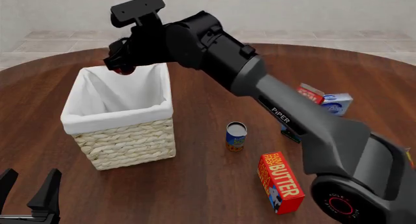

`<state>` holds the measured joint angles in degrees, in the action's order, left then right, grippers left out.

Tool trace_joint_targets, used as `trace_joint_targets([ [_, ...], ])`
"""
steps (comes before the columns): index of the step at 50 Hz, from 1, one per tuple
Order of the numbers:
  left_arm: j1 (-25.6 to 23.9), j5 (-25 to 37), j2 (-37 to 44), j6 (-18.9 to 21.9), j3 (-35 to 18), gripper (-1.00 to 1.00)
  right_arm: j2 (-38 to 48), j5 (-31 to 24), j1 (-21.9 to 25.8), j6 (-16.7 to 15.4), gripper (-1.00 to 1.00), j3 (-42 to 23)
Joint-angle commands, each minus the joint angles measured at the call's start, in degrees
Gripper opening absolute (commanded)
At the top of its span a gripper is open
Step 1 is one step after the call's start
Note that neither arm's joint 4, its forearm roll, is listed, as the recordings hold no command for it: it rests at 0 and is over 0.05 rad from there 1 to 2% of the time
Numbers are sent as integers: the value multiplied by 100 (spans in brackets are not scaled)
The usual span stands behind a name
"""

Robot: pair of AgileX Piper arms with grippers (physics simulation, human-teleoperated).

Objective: Pick up the tomato sauce, and put it in the basket.

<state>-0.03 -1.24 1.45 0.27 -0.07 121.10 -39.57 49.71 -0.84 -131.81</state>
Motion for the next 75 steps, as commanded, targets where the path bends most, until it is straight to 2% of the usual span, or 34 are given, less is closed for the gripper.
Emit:
trace_joint_targets([
  [1,-1,-2,3,-1,0,100,104,36,-55,149,-100,14],
  [39,0,-1,1,0,0,100,633,-164,-53,247,-100,-351],
  [58,1,-2,4,0,0,100,1150,-704,-49,222,-100,-1133],
  [75,-1,0,-1,0,0,100,1410,-922,-26,278,-100,-1430],
])
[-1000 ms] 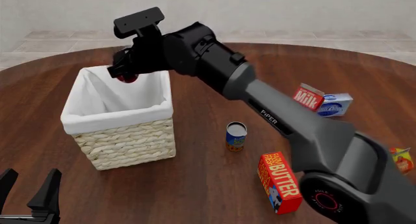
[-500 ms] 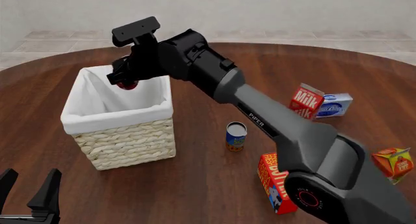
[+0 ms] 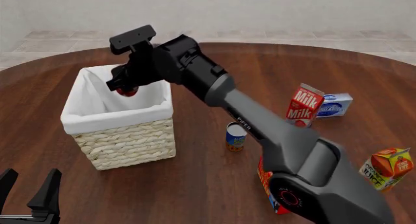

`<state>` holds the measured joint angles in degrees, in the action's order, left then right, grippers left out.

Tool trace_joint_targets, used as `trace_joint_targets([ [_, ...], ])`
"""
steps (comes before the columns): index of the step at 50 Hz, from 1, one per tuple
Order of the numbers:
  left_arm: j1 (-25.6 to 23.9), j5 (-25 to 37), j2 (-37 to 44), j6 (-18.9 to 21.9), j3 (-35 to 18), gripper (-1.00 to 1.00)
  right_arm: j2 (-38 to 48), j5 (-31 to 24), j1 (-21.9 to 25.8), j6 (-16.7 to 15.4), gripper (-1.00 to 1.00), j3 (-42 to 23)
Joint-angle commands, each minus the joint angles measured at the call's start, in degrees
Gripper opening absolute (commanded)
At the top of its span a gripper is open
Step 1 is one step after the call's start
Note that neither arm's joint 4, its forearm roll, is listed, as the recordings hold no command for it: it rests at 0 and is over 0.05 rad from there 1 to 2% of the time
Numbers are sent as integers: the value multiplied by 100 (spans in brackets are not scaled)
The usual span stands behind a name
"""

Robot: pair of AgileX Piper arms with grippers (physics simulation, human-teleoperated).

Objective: Pick up the tomato sauce, and put it in the basket.

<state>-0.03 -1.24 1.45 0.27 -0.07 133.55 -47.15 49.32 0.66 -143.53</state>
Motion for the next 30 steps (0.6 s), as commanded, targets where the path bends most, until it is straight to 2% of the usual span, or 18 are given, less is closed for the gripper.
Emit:
trace_joint_targets([
  [1,-1,-2,4,-1,0,100,189,-189,5,121,-100,-297],
  [16,-1,0,0,0,0,100,434,-404,14,112,-100,-652],
  [23,-1,1,-1,2,0,100,435,-331,-10,102,-100,-509],
  [30,-1,0,-1,1,0,100,507,-423,-12,97,-100,-656],
])
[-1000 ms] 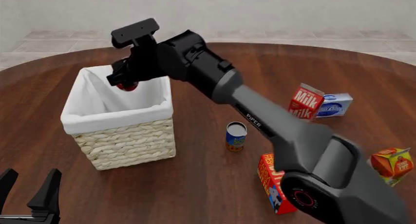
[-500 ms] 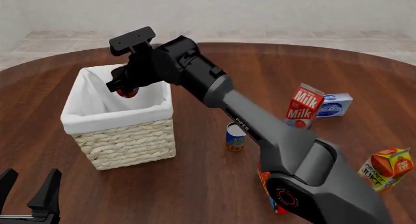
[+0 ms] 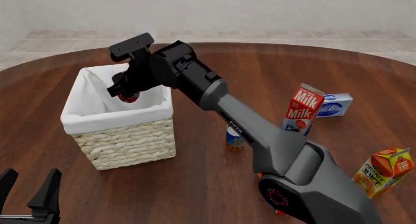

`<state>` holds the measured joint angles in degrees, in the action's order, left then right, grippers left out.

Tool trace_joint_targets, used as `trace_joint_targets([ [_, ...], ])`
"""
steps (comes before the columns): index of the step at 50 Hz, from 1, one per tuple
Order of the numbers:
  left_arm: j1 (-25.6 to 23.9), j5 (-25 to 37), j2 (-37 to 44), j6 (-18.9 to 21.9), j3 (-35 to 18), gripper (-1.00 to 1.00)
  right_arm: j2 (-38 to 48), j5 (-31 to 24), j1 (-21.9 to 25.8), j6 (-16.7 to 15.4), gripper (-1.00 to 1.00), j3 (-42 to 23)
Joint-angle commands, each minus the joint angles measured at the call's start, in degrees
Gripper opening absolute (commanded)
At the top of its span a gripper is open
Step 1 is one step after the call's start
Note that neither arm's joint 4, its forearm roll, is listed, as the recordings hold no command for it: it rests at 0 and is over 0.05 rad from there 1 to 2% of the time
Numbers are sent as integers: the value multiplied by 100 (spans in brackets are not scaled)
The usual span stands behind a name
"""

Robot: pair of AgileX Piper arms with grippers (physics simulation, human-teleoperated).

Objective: Pick up the tomato sauce, and put it in the basket.

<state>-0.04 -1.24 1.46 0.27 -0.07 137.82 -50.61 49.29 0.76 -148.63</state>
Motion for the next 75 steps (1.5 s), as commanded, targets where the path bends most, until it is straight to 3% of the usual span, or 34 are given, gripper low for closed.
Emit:
trace_joint_targets([
  [1,1,0,0,0,0,100,98,-94,-10,89,-100,-169],
  [28,1,1,-2,2,0,100,332,-117,-43,129,-100,-279],
  [46,1,0,0,1,0,100,847,-605,-76,125,-100,-1179],
  [72,0,0,1,1,0,100,932,-594,-68,117,-100,-1303],
  [73,0,1,-2,0,0,100,928,-561,-58,98,100,-1314],
  [75,0,1,-2,0,0,100,947,-601,-74,122,100,-1286],
])
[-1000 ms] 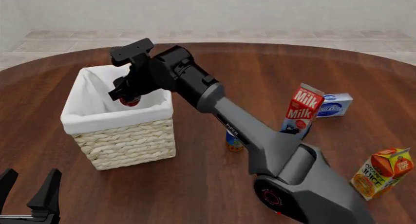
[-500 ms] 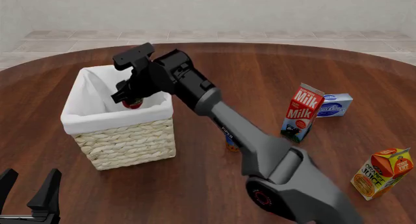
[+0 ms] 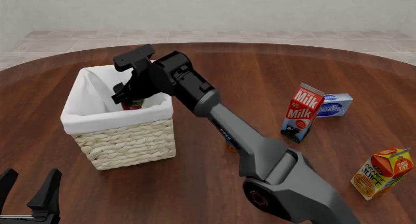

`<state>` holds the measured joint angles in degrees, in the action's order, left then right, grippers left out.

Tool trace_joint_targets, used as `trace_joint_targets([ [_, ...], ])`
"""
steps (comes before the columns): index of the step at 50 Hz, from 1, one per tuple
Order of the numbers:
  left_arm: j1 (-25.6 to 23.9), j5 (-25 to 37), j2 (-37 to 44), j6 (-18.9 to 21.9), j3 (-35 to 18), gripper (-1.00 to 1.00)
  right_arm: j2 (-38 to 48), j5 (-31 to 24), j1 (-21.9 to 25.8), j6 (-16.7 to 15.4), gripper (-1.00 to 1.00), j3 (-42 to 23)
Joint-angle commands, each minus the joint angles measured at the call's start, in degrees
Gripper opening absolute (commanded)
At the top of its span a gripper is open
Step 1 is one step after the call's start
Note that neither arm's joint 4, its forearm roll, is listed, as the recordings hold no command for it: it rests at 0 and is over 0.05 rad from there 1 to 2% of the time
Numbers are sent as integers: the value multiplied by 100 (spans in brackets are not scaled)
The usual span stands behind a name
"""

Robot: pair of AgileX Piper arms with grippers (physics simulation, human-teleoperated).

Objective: Pick up the tomato sauce, and put it in the basket.

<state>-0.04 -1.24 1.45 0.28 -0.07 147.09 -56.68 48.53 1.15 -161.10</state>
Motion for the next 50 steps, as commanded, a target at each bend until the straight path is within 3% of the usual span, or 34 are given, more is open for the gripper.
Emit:
trace_joint_targets([
  [1,1,1,-1,0,0,100,15,27,15,68,100,-51],
  [28,0,0,0,0,0,100,-73,69,44,93,100,13],
  [30,0,-1,1,0,0,100,-254,235,74,107,100,306],
  [34,-1,-1,2,-1,0,100,-1063,1036,131,155,100,1802],
  [40,1,-1,2,0,0,100,-1585,1441,198,182,100,2576],
  [50,1,0,0,0,0,100,-2352,1626,249,86,100,3372],
])
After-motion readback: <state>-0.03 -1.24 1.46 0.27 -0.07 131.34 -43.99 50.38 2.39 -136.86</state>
